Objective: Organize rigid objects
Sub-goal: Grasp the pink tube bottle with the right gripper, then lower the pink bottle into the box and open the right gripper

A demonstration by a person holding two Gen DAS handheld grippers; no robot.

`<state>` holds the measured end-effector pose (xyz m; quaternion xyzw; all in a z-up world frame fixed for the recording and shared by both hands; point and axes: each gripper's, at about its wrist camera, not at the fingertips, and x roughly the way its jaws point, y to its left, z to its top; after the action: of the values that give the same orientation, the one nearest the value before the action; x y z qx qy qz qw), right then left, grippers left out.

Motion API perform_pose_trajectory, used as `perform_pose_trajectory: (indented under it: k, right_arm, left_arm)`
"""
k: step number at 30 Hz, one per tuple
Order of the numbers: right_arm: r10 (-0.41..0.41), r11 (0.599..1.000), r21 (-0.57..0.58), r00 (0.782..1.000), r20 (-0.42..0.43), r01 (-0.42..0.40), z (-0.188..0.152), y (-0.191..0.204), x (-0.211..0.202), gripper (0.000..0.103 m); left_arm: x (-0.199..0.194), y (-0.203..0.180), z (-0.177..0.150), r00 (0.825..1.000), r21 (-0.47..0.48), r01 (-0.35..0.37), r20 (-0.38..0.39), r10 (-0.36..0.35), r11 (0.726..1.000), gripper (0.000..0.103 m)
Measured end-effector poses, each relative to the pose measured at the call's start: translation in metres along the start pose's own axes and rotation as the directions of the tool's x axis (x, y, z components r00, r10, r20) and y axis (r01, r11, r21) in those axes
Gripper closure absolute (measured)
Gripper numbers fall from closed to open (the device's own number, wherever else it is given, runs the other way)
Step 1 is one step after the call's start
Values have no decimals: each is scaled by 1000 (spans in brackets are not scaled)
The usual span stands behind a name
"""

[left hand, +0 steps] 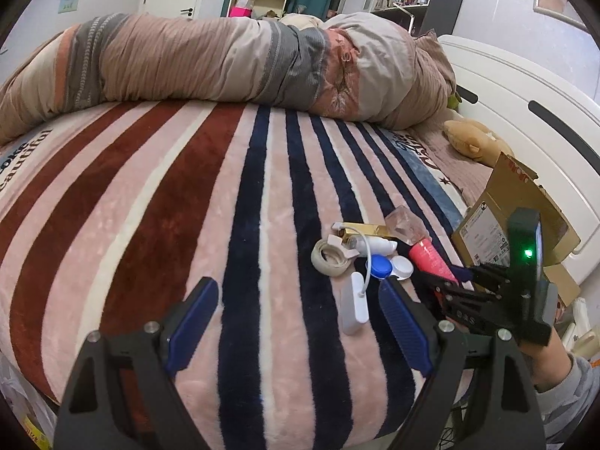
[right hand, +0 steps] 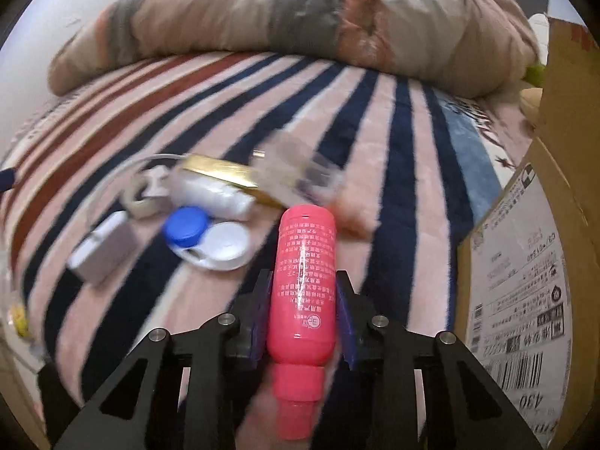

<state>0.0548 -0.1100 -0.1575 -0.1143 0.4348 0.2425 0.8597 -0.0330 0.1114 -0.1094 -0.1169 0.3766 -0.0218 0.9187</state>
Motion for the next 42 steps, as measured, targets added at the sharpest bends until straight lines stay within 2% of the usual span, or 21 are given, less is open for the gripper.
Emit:
perform_pose_trajectory:
  k: [5,8,11,14,17,20,23,26,27,28,30,33,35,39,42]
  right_arm:
    - [96,994,-57,995,38,-94,-1,15,-23,76]
    - [177,982,-86,981,80,-170,5,29,-34,76]
    - [282,953,-158,950,134,-260,12,46,-54,76]
    - [377,913,-234,909,177,-333,16,62,-73,76]
    - [386,909,-253,899,205,-333,23,69,-83,77]
    - [451,886,-231,863,226,-402,28,61,-95,77]
    - [453,884,-260,849,273,-388,30,54,-113,77]
    - [481,871,-276,822,305,-407,32,43,-131,77]
    - [488,868,-279,812,320,-411,33,39,-139,77]
    - [490,867,-284,804,336,-410,33,33,-146,77]
    - [478,875,-279,797,370,-395,34,21,-158,77]
    - [459,888,-249,786,414,-388,32,-4,-172,77]
    - [444,896,-225,776,447,-383,26,-22,-187,77]
    - [399,915,-175,756,519,-363,18,-66,-210,77]
    - [345,935,-131,765,544,-328,11,-94,-221,77]
  left_arm:
    - [-3,-5,2,1000,1,28,-3,-28,1000,17]
    - [-7,-11,4,997,4,82,0,-82,997,17]
    - [-14,-17,9,986,-4,169,15,-169,986,17]
    - [-25,-23,16,965,-22,260,42,-258,965,17]
    - [-39,-30,25,951,-12,298,90,-295,955,18]
    - [-56,-43,32,931,36,342,125,-344,939,18]
    - [-72,-64,38,911,108,377,134,-389,920,18]
    - [-79,-92,48,911,164,374,121,-395,913,21]
    - [-80,-103,53,914,184,365,114,-389,912,29]
    - [-80,-111,57,917,194,359,109,-384,913,42]
    - [-79,-130,65,917,220,363,90,-389,906,55]
    - [-84,-161,72,908,284,372,83,-410,883,68]
    - [-86,-189,77,912,337,354,84,-402,872,68]
    - [-87,-233,87,905,401,359,71,-419,843,69]
    - [-77,-270,97,900,445,372,41,-434,814,69]
